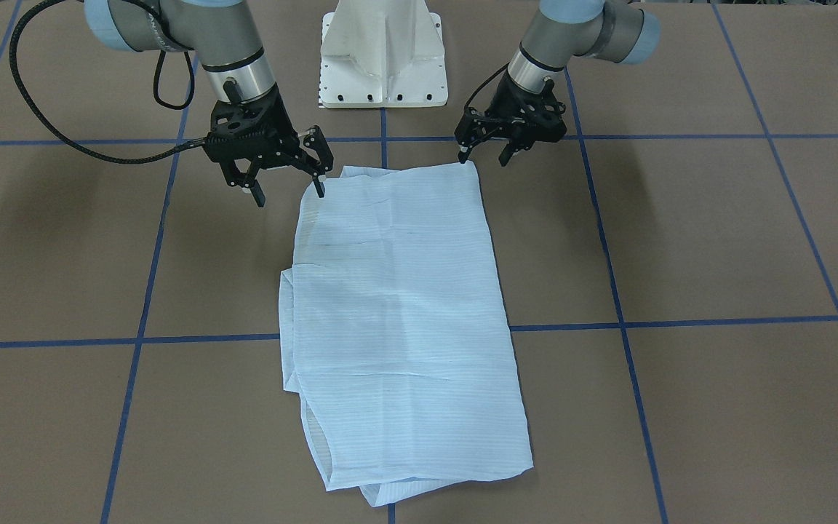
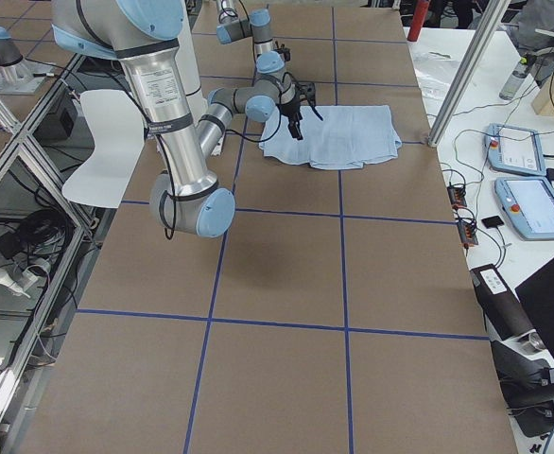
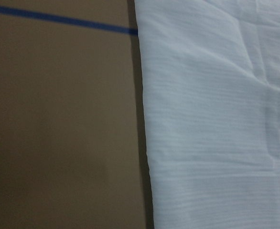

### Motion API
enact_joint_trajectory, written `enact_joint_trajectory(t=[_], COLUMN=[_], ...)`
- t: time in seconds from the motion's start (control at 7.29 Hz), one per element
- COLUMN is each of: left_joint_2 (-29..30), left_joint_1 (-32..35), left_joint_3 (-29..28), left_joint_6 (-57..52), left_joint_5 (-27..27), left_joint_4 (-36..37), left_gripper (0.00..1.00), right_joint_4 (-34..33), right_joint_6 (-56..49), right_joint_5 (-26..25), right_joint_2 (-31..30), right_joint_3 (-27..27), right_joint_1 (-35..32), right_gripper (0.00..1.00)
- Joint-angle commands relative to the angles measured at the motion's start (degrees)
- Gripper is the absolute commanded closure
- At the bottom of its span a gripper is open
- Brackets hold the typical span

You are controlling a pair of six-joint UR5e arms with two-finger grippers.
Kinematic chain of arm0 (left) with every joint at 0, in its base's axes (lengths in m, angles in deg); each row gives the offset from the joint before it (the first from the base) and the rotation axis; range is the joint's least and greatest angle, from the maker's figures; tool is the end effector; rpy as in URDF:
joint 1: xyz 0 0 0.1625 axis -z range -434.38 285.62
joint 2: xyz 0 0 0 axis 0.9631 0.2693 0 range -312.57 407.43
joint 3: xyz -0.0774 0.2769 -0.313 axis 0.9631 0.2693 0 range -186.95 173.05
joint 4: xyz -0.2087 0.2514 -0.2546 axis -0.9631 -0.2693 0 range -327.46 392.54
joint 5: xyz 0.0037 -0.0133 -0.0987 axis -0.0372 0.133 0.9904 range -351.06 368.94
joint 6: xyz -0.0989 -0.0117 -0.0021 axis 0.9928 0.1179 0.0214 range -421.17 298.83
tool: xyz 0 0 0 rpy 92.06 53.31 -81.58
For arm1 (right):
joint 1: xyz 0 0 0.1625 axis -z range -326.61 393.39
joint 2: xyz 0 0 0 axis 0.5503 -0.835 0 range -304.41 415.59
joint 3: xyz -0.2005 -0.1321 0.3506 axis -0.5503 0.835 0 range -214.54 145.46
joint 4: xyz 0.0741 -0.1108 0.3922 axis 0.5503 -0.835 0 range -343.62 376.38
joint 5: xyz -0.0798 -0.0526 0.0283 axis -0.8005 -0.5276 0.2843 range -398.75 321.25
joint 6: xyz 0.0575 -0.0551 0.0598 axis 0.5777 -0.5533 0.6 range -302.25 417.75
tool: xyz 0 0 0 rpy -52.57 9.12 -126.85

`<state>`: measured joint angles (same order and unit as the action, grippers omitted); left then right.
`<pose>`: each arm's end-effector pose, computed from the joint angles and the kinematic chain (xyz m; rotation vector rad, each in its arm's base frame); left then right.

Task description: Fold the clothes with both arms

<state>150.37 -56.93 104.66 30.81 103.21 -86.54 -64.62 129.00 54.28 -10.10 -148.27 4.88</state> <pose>0.4884 -0.2855 0.3092 0.0835 1.1124 -0.2619 -0.4440 -0.3868 0.2286 0.3550 -0.9318 0.1296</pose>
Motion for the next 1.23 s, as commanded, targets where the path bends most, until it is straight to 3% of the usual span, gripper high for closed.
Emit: enact_joint_trajectory(t=[0.0,0.96,1.1], left_joint_2=[3.2,3.3,3.3], left_joint_1=[-1.1,-0.8,-0.8], left_joint_3=[-3.8,-5.0,-5.2], left_joint_6=[3.1,1.1,1.1], left_joint_5=[-0.8,-0.8,-0.8], left_joint_4=[0.1,2.4,2.4], left_gripper=[0.36,0.36,0.41], right_joint_4=[0.1,0.1,0.1], right_joint_6=[0.0,0.1,0.1], right_joint_5=[-0.1,-0.2,-0.2], right_joint_2=[-0.1,-0.1,-0.1], right_joint_3=[0.0,0.1,0.1], right_joint_1=[0.0,0.5,0.6], right_gripper=[0.0,0.0,0.0])
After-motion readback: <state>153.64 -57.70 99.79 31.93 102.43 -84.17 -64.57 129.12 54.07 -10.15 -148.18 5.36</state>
